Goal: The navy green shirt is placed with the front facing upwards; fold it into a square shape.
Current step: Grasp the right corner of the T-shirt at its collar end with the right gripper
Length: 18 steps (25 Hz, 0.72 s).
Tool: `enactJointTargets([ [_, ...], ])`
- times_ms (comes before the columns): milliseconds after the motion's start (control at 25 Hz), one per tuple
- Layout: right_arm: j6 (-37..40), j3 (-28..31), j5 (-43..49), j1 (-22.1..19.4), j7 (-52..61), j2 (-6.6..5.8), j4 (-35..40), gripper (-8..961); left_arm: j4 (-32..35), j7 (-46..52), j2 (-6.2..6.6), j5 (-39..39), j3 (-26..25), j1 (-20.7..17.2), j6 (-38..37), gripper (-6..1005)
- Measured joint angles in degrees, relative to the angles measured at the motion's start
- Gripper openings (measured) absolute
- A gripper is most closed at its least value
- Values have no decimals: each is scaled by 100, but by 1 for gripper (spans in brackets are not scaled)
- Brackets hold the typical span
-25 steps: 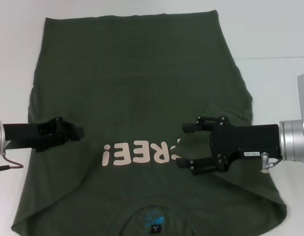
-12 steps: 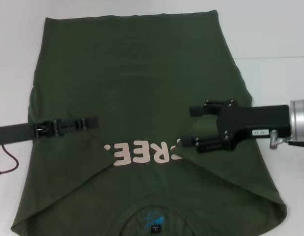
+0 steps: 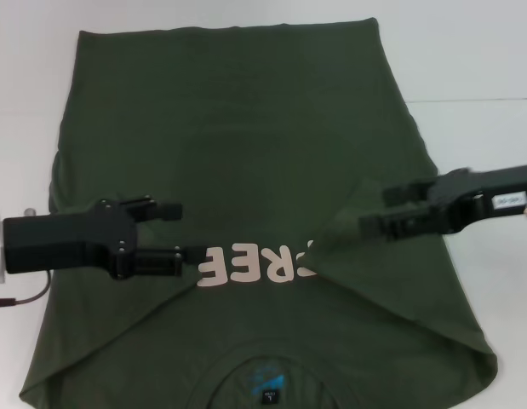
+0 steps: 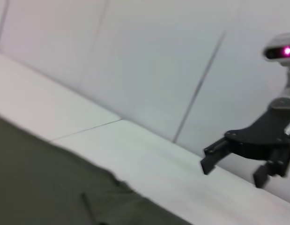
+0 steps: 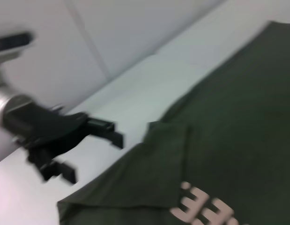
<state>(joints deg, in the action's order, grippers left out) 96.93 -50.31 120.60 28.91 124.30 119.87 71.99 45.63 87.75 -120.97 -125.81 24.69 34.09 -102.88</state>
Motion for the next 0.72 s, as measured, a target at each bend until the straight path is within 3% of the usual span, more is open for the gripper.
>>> enactJointTargets([
  [120, 89, 110, 359, -171, 877, -64, 546, 914, -55, -232, -26, 39, 122, 62, -13, 908],
  [440, 784, 610, 1299, -66, 1685, -150, 642, 915, -60, -442, -146, 298, 235, 134, -15, 938],
  [720, 1094, 673, 2257, 115, 2238, -196, 603, 914, -22, -523, -191, 438, 400, 160, -115, 938],
])
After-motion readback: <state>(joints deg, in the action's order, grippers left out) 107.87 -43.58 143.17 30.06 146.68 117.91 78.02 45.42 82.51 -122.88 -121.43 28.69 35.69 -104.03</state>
